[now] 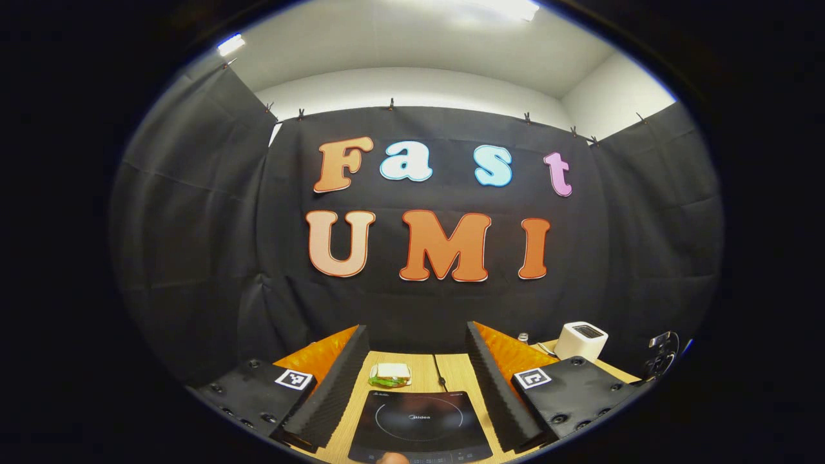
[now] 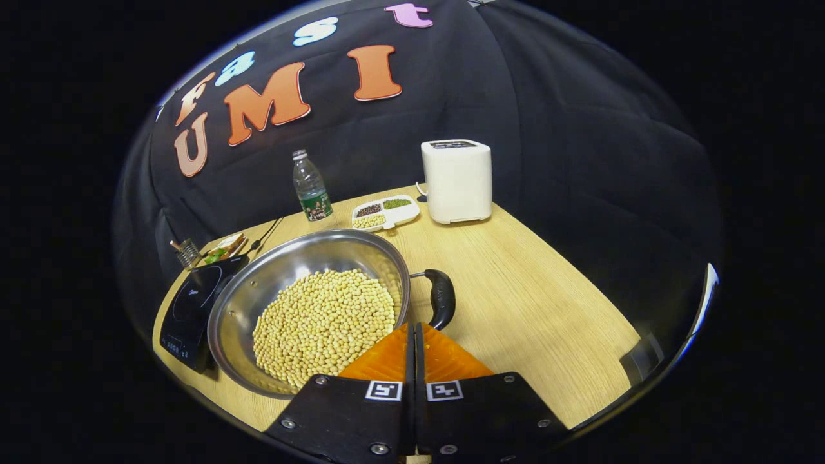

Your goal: First push the handle of the pot to place it horizontally, then grasp the pot with both hands and set it on the induction cooktop.

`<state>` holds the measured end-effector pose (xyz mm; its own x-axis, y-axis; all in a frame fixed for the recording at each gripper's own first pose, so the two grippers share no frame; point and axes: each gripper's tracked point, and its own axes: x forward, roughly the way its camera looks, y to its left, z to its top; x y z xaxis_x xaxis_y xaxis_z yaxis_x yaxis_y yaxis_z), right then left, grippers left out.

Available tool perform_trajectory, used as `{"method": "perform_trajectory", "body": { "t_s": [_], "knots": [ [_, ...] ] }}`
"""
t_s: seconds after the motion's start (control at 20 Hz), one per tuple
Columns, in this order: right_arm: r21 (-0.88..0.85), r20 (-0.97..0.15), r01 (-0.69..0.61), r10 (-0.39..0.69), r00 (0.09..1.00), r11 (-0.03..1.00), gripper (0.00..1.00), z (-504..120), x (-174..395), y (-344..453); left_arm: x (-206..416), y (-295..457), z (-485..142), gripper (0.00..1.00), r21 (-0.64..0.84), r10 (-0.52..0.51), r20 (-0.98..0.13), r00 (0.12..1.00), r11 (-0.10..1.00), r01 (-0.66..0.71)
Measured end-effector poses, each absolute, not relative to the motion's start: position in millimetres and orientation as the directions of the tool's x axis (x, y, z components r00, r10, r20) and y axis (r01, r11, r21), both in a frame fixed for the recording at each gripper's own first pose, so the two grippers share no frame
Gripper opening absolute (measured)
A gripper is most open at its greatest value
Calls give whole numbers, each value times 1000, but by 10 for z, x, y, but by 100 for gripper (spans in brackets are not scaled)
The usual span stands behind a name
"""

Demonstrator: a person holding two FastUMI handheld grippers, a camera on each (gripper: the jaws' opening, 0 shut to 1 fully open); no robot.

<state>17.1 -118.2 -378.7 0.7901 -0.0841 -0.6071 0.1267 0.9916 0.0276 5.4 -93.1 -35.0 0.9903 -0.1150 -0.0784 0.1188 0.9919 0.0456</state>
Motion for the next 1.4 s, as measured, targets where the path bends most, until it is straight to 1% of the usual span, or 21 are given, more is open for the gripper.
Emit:
{"method": "perform_trajectory", "body": {
  "t_s": [0.55, 0.85, 0.9, 1.0, 1.25, 1.4],
  "knots": [
    [26, -613, 123, -82, 785, 992, 0, -3744, 318, -1255, 92, -1007, -386, 98, 56, -110, -74, 991, 992, 114],
    [30, -617, 115, -72, 784, 993, 0, -3731, 361, -1289, 105, -1181, -487, 99, 47, -132, -88, 987, 989, 137],
    [26, -618, 116, -76, 782, 993, 0, -3732, 375, -1295, 109, -1209, -520, 97, 48, -135, -92, 987, 989, 140],
    [-8, -625, 126, -103, 774, 992, 0, -3778, 412, -1376, 130, -1266, -598, 98, 51, -142, -105, 984, 988, 148],
    [31, -631, 131, -83, 771, 991, 0, -3756, 417, -1367, 186, -1471, -909, 99, 55, -163, -144, 976, 984, 172],
    [14, -638, 143, -101, 763, 990, 0, -3754, 392, -1402, 225, -1638, -1180, 99, 55, -178, -186, 966, 980, 191]
  ]
}}
